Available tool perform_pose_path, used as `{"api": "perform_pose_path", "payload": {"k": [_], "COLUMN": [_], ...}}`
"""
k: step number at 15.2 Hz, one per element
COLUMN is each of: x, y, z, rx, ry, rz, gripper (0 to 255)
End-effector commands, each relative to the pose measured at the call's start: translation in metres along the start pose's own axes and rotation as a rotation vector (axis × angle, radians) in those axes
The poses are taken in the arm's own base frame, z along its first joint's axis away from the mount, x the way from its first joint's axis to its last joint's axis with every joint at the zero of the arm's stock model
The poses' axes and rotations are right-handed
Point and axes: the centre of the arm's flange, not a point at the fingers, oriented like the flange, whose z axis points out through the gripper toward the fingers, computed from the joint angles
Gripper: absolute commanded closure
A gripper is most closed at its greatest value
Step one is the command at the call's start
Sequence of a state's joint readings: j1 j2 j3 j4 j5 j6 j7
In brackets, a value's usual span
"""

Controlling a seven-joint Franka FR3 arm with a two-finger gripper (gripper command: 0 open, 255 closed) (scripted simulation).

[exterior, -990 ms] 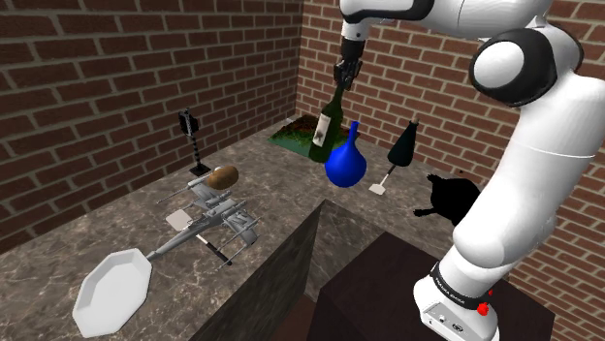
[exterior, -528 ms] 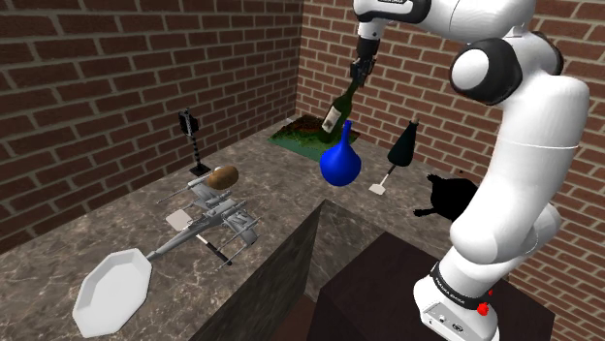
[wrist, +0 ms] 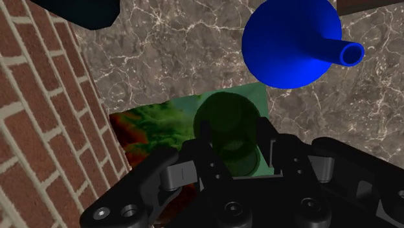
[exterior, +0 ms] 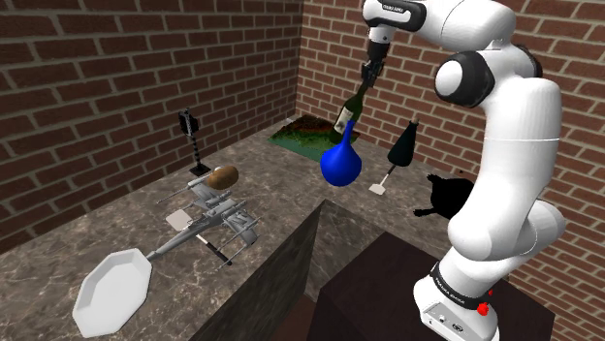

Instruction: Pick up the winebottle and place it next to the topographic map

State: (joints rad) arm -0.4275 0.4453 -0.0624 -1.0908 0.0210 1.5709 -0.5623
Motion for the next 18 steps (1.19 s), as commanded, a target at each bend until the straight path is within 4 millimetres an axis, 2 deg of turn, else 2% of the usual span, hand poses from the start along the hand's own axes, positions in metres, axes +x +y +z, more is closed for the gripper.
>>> {"api": "perform_pose_path", "payload": {"k": [1,18], "x": [-0.001,-0.003], "y": [0.001,-0.001], "z": [0.010,0.097], "rx": [-0.001,-0.001], "ry": [0.001,0.001], "rz": [-0.001,-0.001], "gripper": [255,255]}}
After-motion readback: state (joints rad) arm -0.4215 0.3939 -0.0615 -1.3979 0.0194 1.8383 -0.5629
